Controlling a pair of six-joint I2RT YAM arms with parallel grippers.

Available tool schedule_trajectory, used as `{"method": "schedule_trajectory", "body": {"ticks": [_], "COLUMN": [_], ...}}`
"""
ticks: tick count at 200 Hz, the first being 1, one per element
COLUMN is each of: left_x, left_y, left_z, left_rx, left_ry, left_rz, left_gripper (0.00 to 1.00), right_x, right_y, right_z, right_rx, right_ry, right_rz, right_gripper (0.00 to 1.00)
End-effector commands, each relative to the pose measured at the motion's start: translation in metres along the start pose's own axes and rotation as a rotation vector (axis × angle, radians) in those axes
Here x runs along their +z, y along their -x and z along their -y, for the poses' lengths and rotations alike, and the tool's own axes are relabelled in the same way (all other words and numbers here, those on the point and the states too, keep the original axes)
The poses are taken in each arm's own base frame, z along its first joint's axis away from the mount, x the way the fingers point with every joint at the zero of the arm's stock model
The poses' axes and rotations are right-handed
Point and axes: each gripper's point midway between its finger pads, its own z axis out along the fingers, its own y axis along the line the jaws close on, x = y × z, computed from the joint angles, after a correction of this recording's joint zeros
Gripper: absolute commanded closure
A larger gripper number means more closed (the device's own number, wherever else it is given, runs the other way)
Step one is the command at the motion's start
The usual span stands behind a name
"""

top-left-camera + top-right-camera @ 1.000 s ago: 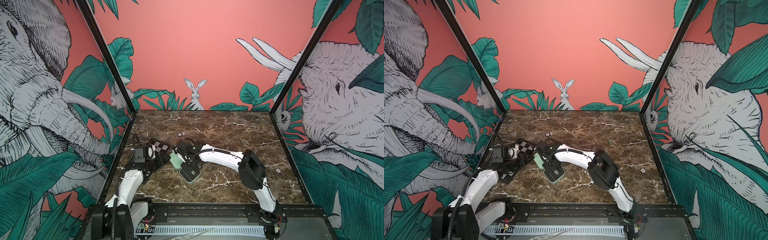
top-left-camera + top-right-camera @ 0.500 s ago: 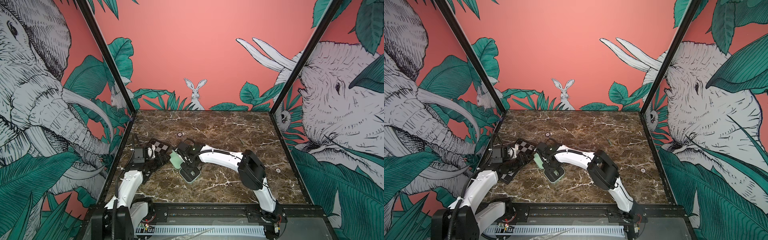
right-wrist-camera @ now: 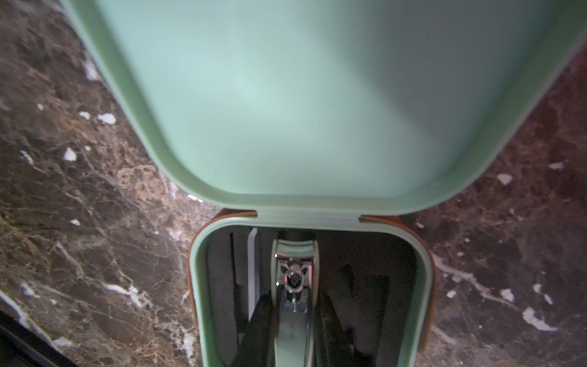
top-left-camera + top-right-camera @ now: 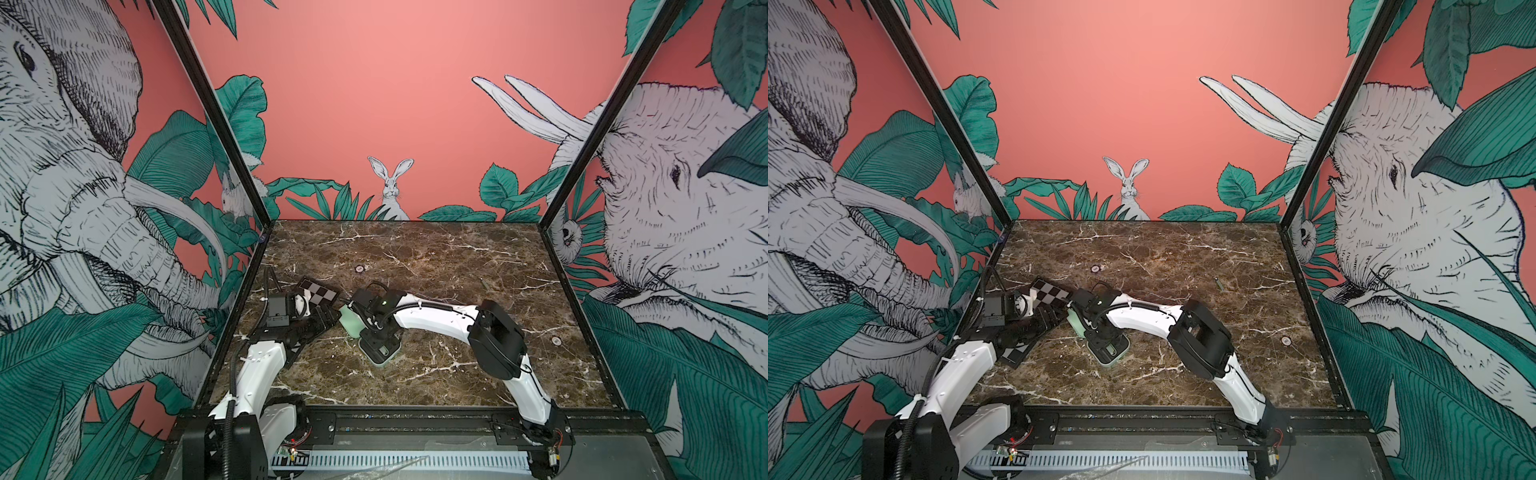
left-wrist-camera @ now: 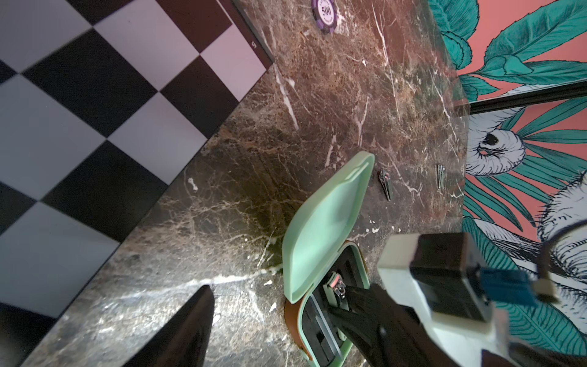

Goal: Organize nail clipper sets
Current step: Place the nail clipper in the storage box.

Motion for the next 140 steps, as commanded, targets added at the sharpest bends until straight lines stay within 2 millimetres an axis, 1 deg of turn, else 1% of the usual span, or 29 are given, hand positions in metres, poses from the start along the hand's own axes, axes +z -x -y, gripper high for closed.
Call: {"method": "schedule_trajectory", "body": {"ticks": [1, 55, 98, 140], "left_x": [0.000, 0.000, 0.000, 0.000], "left_y": [-0.007, -0.006, -0.006, -0.006], "left_z": [-0.003, -0.002, -0.002, -0.002], "left_rx": [0.001, 0.001, 0.002, 0.001], "left_ry": [-0.004, -0.005, -0.004, -0.005], "left_rz": [-0.013, -0.012, -0.014, -0.014], "left_gripper": [0.23, 0.23, 0.23, 0.23], "right_x": [0.010, 0.016, 0.022, 0.018], "right_y": [-0.006, -0.009, -0.014, -0.017], "right_z": [0.000, 0.006, 0.009, 0.011], "right_rx": [0.008, 0.003, -0.029, -0.059], "right_ry": [-0.011, -0.041, -0.060, -0.070], "right_rz": [-0.022, -0.032, -0.073, -0.082], "right_gripper": [0.99, 0.97, 0.89, 0.86]}}
